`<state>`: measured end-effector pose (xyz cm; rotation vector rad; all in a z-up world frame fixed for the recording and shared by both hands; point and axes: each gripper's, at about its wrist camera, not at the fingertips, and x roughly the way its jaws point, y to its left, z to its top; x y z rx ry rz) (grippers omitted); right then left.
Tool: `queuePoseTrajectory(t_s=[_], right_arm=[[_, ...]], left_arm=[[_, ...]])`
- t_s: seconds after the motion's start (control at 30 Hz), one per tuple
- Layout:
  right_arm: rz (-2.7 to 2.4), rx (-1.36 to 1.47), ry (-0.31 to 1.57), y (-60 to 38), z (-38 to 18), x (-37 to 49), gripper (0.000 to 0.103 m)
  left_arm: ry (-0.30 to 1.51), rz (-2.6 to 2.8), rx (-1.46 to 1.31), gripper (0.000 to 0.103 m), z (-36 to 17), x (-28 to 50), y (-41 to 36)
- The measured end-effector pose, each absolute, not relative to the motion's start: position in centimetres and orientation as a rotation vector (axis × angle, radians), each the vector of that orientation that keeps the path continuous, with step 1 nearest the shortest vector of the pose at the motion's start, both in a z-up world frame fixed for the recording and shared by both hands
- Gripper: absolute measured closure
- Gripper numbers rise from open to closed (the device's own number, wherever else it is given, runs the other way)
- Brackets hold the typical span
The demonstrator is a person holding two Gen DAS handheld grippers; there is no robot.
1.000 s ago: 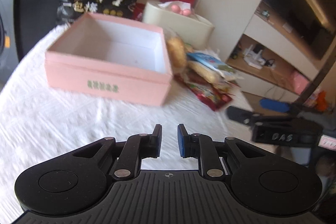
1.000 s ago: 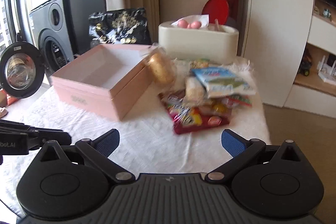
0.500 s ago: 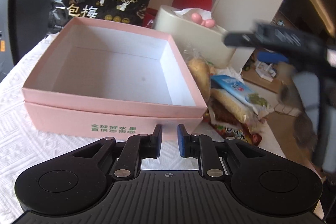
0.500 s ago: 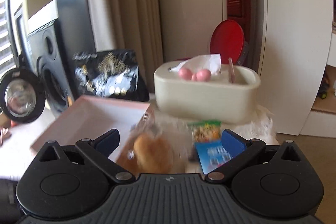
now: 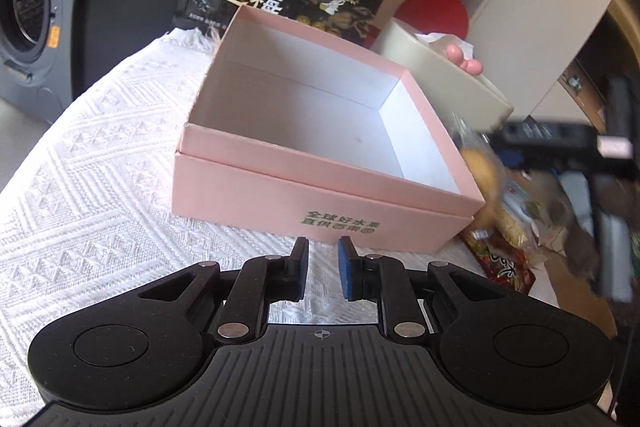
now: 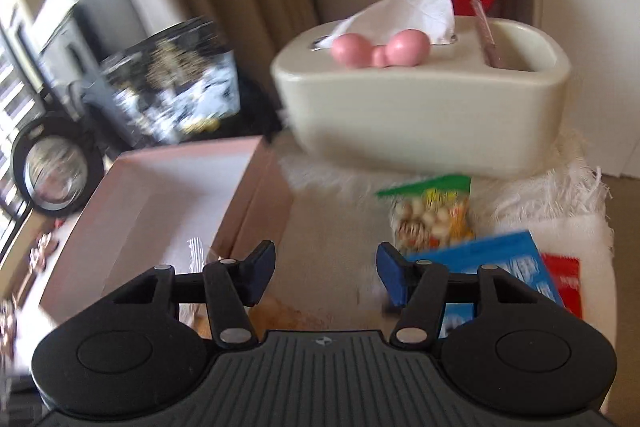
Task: Organize snacks
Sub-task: 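Grasp the wrapped bread roll with the left gripper while the right grasps the seaweed pack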
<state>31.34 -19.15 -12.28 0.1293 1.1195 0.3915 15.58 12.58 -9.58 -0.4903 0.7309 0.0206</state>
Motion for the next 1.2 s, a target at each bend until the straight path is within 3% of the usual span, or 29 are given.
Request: queuePoseTrajectory(t_s=[0.3,0.43,0.53,0.8,0.87,0.97,1.2], right_arm=[[0.596,0.058,1.154,-19.1,-9.8,19.8,0.042],[0.640,-0.024,1.104,-18.4,-9.1,15.4,0.028],[0.572,-0.092,1.010,-19.0,-7.9,12.7,0.018],[0.320,-0.058,1.018,-23.3,-9.3,10.4,0.015],[0.295,-0.025,1.043,-24.4,-10.1,10.1,0.015],[0.280,0.020,1.067,-25.6,-11.1,9.7,0.013],[0.314,-0.064,1.016,-24.4,-11.9,8.5,0.003]], left_arm=[[0.717,-0.087,-0.461,0.084,-8.4,14.8,10.1],[0.707,-0.140,-0.399,0.084,-7.4,13.8,8.8],[0.703,-0.243,-0.255,0.084,-6.4,13.2,6.2],[0.744,-0.362,0.240,0.082,-7.1,14.2,-2.1],[0.743,-0.391,0.298,0.079,-7.3,14.2,-2.8],[0.758,-0.491,0.348,0.061,-7.3,13.9,-3.5],[0.699,-0.403,0.365,0.063,-5.9,14.5,-3.4]])
